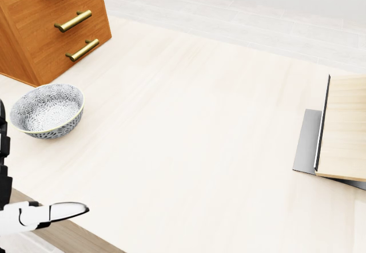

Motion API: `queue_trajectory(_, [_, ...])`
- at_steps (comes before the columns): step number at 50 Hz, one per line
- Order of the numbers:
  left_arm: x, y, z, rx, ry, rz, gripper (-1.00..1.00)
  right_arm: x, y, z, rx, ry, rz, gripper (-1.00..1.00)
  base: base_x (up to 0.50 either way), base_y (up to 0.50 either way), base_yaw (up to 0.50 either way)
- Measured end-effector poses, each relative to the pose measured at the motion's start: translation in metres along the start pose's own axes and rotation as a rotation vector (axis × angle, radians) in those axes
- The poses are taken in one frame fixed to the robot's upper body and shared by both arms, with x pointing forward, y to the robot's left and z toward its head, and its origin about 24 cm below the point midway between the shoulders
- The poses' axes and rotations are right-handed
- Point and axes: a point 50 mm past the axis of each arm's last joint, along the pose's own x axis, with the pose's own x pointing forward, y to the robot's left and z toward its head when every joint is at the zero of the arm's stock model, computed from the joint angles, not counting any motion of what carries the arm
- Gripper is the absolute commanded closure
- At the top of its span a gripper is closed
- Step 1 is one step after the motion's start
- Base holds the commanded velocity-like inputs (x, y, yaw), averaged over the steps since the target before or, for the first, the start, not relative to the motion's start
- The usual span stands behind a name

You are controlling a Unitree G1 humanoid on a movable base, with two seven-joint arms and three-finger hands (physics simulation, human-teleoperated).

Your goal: Put the wine bottle on the wine rack.

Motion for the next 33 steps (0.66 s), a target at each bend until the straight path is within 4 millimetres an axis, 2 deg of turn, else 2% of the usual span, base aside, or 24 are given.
queue_trajectory(7, [0.0,0.0,0.0,0.0,0.0,-0.002,-1.0,-0.006,0.022,0.004,0.004,-0.005,0.09,-1.0,0.0,0.0,0.0])
queue_trajectory(19, [0.0,-0.001,-0.002,-0.001,0.008,-0.003,-1.0,-0.03,0.076,0.003,-0.15,-0.036,0.443,-1.0,0.0,0.0,0.0])
queue_trajectory(33, [-0.001,-0.002,-0.004,0.0,0.017,-0.004,-1.0,-0.048,0.104,0.0,-0.197,-0.027,0.622,-1.0,0.0,0.0,0.0])
